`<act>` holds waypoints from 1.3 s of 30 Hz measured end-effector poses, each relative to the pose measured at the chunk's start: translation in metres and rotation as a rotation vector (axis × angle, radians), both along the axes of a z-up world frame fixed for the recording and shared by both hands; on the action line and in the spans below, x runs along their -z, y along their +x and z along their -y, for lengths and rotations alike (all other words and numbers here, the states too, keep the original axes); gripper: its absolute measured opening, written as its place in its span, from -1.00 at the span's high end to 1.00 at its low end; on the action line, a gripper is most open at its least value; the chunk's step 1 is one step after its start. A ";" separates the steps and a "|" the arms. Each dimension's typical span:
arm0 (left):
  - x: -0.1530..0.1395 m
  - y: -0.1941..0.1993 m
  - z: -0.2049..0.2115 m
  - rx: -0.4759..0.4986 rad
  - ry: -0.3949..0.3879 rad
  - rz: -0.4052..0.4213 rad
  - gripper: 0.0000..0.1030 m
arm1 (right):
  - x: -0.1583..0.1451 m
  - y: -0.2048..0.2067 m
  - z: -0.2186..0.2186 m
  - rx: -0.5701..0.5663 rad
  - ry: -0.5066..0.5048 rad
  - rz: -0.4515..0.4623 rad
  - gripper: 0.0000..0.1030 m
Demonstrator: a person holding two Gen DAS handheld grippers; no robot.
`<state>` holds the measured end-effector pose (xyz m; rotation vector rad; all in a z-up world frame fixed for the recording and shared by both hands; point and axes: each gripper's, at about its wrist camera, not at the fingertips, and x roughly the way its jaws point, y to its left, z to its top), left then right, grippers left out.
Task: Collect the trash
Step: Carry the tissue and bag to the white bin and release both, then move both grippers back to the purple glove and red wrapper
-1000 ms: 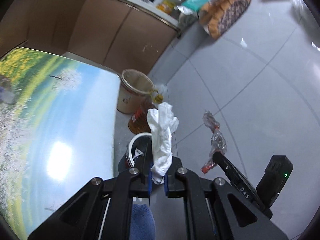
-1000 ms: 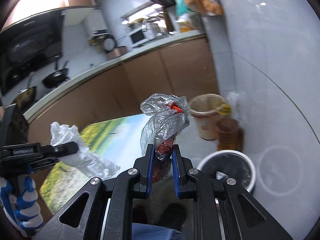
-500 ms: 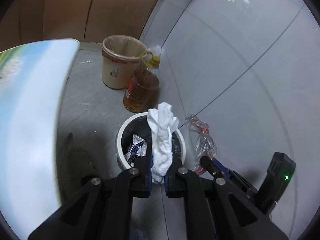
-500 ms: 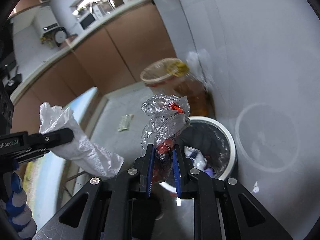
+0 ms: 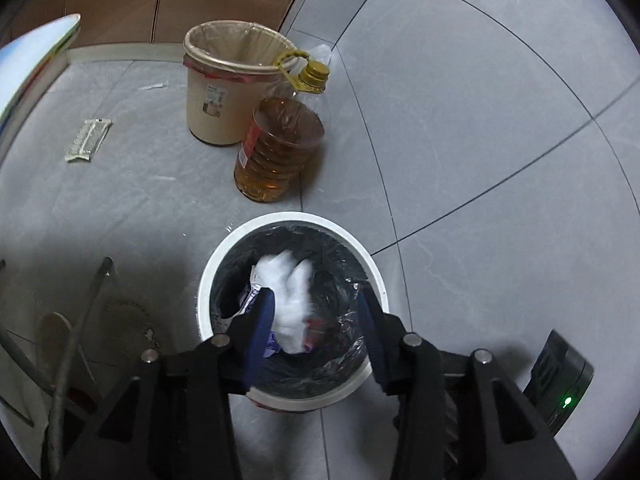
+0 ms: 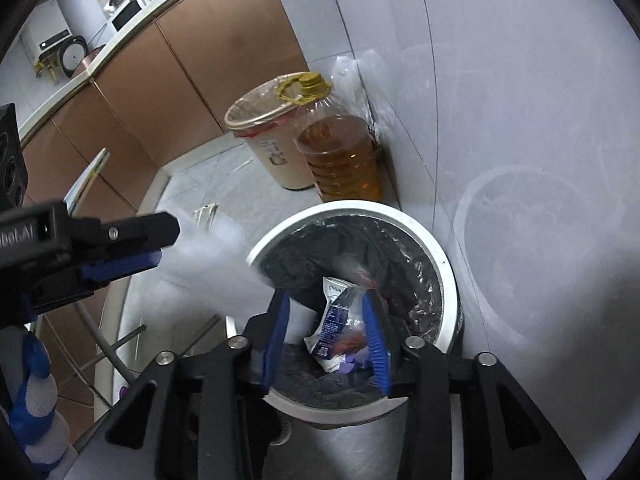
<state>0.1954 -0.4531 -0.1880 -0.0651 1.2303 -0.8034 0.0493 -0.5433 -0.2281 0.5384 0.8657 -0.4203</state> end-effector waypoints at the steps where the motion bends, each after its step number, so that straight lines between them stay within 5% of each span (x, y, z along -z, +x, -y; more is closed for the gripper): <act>1: 0.000 0.001 -0.001 0.001 -0.003 -0.004 0.20 | 0.000 0.000 0.000 0.001 0.000 -0.003 0.22; 12: -0.063 -0.024 -0.057 -0.074 -0.070 0.150 0.20 | -0.043 -0.005 -0.027 -0.016 -0.045 0.048 0.14; 26: -0.177 -0.086 -0.182 -0.140 -0.103 0.399 0.20 | -0.186 -0.046 -0.112 -0.106 -0.195 0.264 -0.04; 39: -0.247 -0.151 -0.303 -0.285 -0.136 0.573 0.19 | -0.302 -0.101 -0.213 -0.258 -0.347 0.473 -0.18</act>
